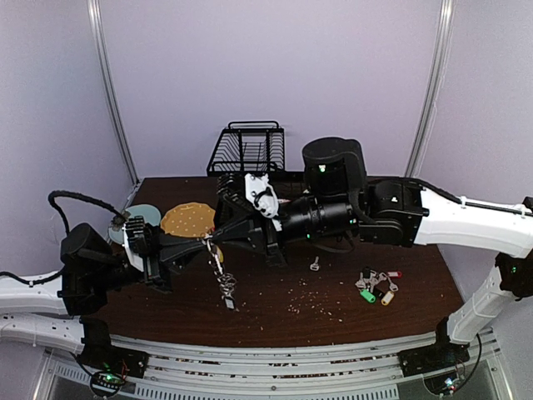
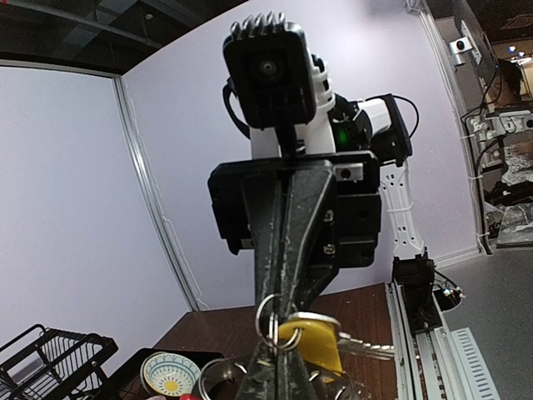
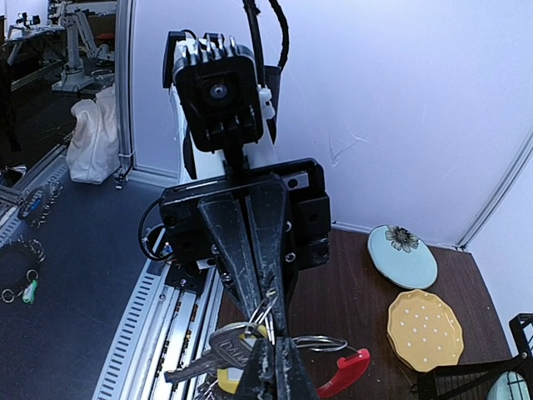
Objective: Put the keys on the keyring
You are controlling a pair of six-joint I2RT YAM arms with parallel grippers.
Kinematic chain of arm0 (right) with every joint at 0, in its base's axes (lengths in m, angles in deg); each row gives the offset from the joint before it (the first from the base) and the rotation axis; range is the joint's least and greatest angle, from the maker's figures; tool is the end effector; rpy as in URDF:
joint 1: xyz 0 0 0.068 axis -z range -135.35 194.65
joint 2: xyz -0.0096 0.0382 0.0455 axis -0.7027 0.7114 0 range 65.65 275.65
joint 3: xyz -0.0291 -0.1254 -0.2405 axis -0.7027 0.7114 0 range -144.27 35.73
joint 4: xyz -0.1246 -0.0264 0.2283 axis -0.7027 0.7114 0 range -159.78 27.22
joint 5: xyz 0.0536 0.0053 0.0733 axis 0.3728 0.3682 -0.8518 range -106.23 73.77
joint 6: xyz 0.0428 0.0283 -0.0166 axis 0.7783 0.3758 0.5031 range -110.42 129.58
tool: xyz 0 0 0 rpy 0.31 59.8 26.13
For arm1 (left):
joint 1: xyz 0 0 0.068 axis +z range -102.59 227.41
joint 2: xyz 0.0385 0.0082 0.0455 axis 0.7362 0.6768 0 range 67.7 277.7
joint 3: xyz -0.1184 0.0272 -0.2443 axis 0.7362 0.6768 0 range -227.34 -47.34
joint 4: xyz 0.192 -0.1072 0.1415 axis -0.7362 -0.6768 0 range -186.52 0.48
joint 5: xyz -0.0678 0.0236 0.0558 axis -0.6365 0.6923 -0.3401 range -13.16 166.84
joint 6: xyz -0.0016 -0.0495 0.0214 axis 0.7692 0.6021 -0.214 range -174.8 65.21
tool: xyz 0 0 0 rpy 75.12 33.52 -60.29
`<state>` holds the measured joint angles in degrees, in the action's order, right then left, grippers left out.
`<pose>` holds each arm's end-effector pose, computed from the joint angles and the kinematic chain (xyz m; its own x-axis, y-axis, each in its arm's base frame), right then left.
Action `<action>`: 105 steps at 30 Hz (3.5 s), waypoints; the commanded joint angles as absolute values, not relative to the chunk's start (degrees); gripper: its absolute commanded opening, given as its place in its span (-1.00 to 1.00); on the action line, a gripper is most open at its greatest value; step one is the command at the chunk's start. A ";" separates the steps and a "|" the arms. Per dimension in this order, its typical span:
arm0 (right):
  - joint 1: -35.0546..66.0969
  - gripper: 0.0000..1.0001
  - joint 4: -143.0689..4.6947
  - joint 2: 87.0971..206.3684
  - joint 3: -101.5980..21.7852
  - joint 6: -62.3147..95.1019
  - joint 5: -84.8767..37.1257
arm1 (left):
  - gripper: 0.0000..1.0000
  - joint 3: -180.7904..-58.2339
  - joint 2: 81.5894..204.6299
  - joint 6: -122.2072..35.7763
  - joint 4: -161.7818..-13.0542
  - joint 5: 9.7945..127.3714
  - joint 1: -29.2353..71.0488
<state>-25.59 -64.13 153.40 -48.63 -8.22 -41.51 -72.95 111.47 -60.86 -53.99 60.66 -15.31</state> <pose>0.1083 0.3464 0.4060 0.2531 -0.1131 -0.9608 -0.9623 -0.1319 -0.2380 0.0756 -0.1682 0.3090 0.2391 -0.2423 -0.9403 0.9555 0.2307 0.1836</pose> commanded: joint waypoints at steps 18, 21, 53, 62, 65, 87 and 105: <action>-26.54 -1.00 -55.96 149.25 -49.32 -5.18 -13.69 | -0.29 -74.01 109.01 -62.29 -59.37 68.53 -15.36; -26.54 -1.00 -54.96 150.41 -50.69 -1.12 -8.82 | -0.37 -74.42 108.82 -58.41 -59.34 71.43 -15.37; -26.00 -1.00 -92.34 141.74 -27.21 5.44 -29.56 | -0.38 -91.45 116.84 -63.24 -77.43 58.79 -15.25; -25.96 -1.00 -100.03 142.22 -24.83 6.27 -33.84 | -0.45 -92.29 118.67 -63.89 -78.72 58.42 -15.26; -25.99 -1.00 -100.19 142.47 -24.87 5.79 -34.94 | -0.63 -92.17 118.77 -63.82 -78.59 58.78 -15.26; -23.99 -0.51 -56.88 143.54 -43.50 -15.05 -29.31 | -1.00 -101.83 121.26 -70.13 -97.74 69.66 -15.26; -23.68 -0.75 -44.75 155.19 -59.45 -20.92 -28.15 | -1.00 -103.51 122.21 -71.53 -98.57 69.08 -15.26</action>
<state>-23.97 -45.71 155.84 -57.04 -20.55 -28.38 -101.45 122.55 -70.39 -101.23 69.36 -15.33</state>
